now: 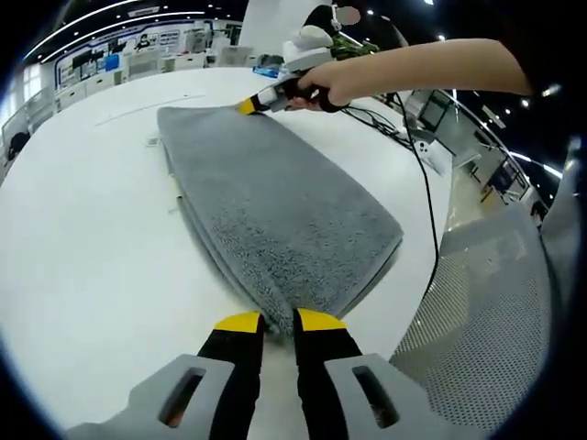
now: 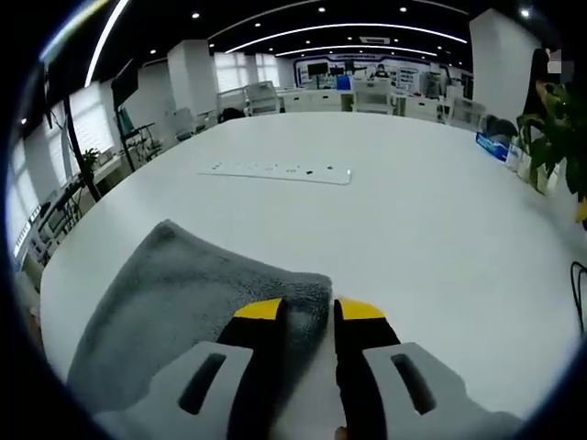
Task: Fold the towel on the table until its edges align and the towel forms a compact rectangular stack.
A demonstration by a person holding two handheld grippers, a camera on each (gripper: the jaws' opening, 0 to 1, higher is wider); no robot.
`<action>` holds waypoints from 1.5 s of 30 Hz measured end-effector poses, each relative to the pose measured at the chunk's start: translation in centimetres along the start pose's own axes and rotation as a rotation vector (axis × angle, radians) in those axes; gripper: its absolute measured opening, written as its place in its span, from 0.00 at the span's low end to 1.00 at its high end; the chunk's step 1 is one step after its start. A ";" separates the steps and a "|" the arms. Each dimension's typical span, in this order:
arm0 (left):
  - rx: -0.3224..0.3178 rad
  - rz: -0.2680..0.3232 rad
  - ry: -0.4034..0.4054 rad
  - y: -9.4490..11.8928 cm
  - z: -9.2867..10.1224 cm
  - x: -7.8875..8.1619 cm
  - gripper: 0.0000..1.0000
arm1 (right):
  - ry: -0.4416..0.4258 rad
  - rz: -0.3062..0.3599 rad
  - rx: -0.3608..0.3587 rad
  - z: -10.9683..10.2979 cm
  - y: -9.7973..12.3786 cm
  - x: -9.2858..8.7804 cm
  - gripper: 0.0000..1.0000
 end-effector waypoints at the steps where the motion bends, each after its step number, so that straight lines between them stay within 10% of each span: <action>1: 0.000 0.000 -0.002 0.0 0.0 0.0 0.13 | 0.017 -0.007 0.003 -0.1 0.1 0.1 0.20; 18: 0.004 0.023 -0.023 0.0 0.2 -0.2 0.13 | 0.070 -0.026 0.048 -1.3 3.8 -1.0 0.28; 45: 0.028 0.091 -0.049 0.1 0.4 -0.7 0.13 | 0.053 -0.038 0.103 -7.3 11.5 -7.4 0.30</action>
Point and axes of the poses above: the point that each gripper's makers call its tool centre point, and the gripper's own axes: y roughly backward along the fingers, z roughly to its right, x roughly out of its top, the point moved 8 cm from there along y, roughly backward along the fingers, and after that the axes turned 14 degrees about x, right-handed, at the moved point
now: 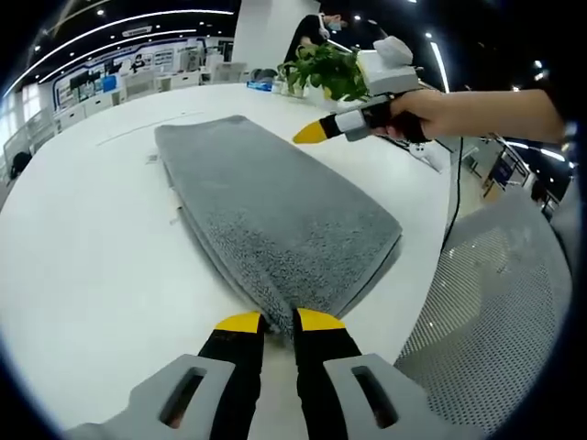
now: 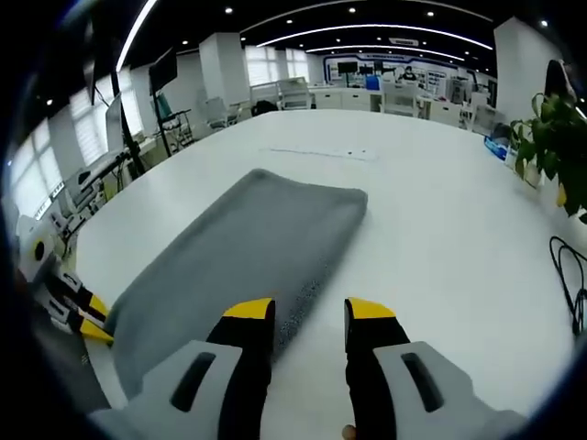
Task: Fold the towel on the table until its edges align and the towel forms a compact rectangular stack.
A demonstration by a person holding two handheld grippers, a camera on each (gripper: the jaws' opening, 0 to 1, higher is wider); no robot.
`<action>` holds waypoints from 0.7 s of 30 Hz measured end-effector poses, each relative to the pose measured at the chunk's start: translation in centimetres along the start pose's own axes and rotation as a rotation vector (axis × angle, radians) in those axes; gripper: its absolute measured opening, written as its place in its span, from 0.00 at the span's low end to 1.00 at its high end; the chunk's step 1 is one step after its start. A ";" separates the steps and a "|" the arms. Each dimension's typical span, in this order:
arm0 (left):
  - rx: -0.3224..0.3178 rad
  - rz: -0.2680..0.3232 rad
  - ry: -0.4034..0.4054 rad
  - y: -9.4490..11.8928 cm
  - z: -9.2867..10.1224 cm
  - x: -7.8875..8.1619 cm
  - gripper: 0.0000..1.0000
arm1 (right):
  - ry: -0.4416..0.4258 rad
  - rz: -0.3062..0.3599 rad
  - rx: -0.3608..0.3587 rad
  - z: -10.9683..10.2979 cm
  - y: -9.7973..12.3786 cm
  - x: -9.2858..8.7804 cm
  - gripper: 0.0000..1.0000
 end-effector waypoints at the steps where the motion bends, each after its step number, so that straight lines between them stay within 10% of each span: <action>1: 0.002 0.003 0.000 0.0 0.0 0.0 0.13 | 0.000 -0.002 0.002 -0.2 0.2 -0.2 0.30; 21: 0.004 0.013 -0.007 0.1 0.1 -0.1 0.13 | 0.017 -0.063 0.090 -5.2 3.3 -4.8 0.29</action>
Point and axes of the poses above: the point that each gripper's makers call its tool centre point, and the gripper's own axes: y roughly backward along the fingers, z roughly to its right, x roughly out of its top, the point moved 8 cm from there along y, roughly backward along the fingers, and after that the axes turned 14 degrees about x, right-handed, at the moved point
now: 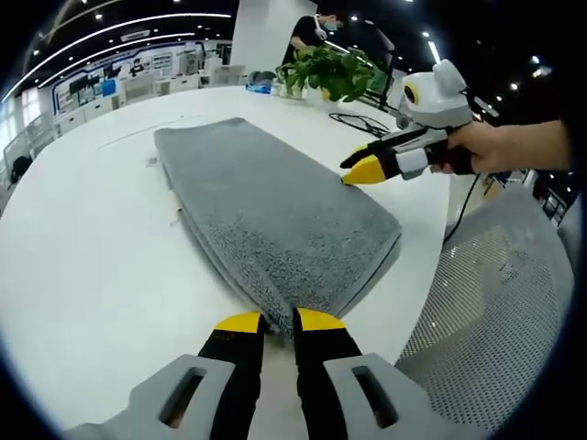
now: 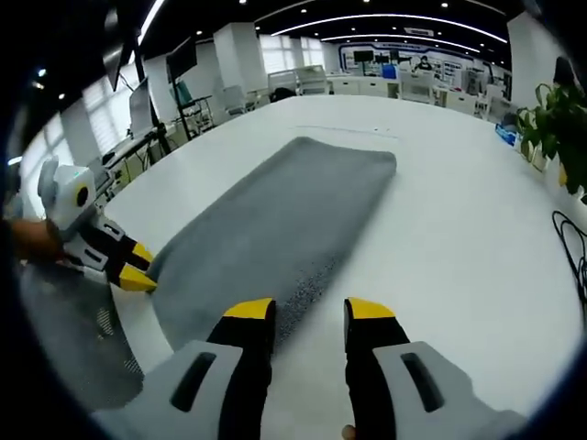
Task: Fold the towel on the table until its edges align and the towel forms a compact rectangular stack.
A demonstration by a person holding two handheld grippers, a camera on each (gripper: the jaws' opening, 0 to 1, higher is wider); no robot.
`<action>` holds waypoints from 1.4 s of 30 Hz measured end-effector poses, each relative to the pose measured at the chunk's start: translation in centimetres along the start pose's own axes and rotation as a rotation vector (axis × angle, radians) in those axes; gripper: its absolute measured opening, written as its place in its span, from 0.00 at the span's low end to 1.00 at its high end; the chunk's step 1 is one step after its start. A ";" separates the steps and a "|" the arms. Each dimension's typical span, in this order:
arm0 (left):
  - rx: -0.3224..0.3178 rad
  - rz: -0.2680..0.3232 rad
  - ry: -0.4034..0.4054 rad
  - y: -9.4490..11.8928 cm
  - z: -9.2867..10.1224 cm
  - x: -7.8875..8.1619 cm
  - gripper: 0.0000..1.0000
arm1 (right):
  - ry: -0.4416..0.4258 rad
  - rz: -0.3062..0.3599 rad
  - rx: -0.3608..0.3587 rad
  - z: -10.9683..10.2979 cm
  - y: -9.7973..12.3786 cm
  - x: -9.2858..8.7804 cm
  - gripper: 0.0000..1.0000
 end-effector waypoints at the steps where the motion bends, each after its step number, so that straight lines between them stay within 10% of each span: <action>1: 0.000 0.000 0.000 0.0 0.0 0.0 0.13 | 0.004 -0.002 0.002 -0.1 0.0 0.0 0.29; 26: 0.002 -0.006 -0.004 0.0 0.0 0.1 0.13 | 0.444 -0.179 0.243 -7.7 -0.8 -1.6 0.21; 42: 0.003 -0.002 -0.023 -0.1 -0.1 0.1 0.14 | 0.734 -0.376 0.279 -7.8 -2.3 -2.9 0.17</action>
Point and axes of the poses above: the point that each gripper's makers call its tool centre point, and the gripper's own axes: y roughly backward along the fingers, z roughly to its right, x roughly out of its top, the point moved 8 cm from there along y, roughly backward along the fingers, and after that the axes turned 14 degrees about x, right-handed, at the moved point
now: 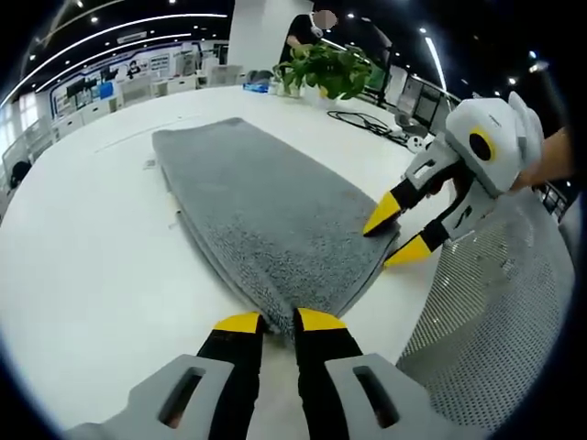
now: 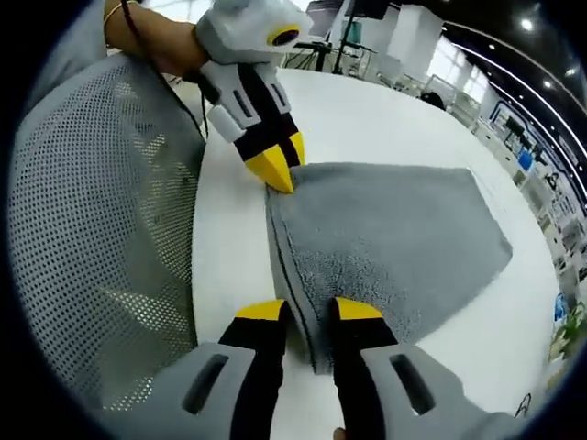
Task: Fold the towel on the table until its edges align and the towel forms a compact rectangular stack.
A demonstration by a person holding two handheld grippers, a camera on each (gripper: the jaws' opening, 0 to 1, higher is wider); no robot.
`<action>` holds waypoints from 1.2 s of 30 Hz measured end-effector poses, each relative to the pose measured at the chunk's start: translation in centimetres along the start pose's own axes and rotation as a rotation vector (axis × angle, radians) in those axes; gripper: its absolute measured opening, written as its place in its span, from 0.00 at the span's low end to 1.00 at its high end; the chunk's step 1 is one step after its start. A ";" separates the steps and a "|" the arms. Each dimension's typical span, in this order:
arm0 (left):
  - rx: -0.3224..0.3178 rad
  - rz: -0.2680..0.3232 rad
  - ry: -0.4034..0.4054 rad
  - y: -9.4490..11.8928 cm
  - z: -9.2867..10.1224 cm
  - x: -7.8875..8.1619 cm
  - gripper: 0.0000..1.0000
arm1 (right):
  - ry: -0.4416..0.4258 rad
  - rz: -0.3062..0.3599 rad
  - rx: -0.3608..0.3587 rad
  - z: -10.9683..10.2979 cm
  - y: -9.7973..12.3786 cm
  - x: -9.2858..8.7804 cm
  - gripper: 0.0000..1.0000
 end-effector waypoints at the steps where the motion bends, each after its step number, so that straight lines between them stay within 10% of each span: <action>1: 0.000 0.000 -0.002 0.0 0.0 0.0 0.14 | -0.011 0.003 0.006 0.1 0.1 0.1 0.17; 12: 0.036 0.040 -0.094 0.7 0.1 0.7 0.20 | -0.004 -0.006 0.026 0.8 0.4 -0.1 0.08; 18: 0.185 0.149 -0.378 2.8 0.7 3.0 0.22 | -0.130 0.016 0.073 1.6 0.5 -0.1 0.05; 27: -0.055 0.110 -0.531 1.9 5.0 2.4 0.22 | -0.274 0.027 0.130 2.3 0.5 0.1 0.04; 36: -0.021 0.066 -0.608 -0.2 4.3 2.4 0.22 | -0.357 0.073 0.161 2.5 0.6 -0.2 0.04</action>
Point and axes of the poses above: the point that each gripper's makers call its tool centre point, and the gripper's own axes: y roughly backward along the fingers, z roughly to its right, x roughly out of its top, the point moved 8 cm from there along y, roughly backward along the fingers, and after that the axes turned 14 degrees about x, right-handed, at the moved point
